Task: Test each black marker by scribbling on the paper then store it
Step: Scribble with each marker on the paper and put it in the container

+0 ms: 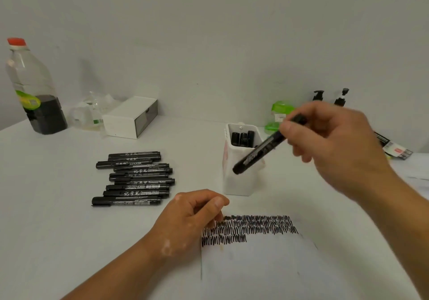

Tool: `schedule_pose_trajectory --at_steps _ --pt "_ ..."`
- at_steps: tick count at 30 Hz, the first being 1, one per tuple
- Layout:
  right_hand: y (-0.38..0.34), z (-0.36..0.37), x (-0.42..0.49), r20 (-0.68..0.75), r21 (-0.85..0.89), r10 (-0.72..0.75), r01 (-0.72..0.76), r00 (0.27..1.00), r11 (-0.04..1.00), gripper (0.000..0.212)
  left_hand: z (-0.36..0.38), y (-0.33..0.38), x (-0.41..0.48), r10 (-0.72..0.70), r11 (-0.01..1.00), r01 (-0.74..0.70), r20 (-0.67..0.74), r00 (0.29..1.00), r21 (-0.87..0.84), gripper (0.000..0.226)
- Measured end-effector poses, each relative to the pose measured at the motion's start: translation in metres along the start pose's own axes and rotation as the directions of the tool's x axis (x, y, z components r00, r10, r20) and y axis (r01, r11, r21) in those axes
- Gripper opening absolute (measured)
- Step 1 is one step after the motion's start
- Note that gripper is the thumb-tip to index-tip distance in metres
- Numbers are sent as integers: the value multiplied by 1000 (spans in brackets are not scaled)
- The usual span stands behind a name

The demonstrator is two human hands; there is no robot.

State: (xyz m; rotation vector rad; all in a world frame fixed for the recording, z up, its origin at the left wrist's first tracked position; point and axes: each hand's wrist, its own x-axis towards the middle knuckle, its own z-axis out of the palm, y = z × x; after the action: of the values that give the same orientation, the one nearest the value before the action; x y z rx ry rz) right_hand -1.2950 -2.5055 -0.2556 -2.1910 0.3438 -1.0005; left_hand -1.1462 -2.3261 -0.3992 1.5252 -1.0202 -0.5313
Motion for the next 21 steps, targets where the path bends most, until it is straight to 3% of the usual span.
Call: schedule_pose_trajectory --at_steps 4,7,11,18,21 --pt "-15 -27 48 -121 -222 -72 43 990 974 15 -2 -4 2 -34 997 41 -91 995 72 10" --pt "-16 -24 73 -66 -415 -73 39 995 909 5 -4 -4 1 -15 986 35 -124 992 162 10" --pt "-7 -5 91 51 -573 -59 77 997 816 6 -7 -1 0 27 967 10 -144 989 254 9" --pt "24 31 96 236 -681 113 82 965 728 27 -9 -4 0 60 943 -11 -139 988 332 7" --pt "37 45 91 296 -699 186 79 937 711 24 -11 -6 0 75 934 -25 -128 989 356 7"
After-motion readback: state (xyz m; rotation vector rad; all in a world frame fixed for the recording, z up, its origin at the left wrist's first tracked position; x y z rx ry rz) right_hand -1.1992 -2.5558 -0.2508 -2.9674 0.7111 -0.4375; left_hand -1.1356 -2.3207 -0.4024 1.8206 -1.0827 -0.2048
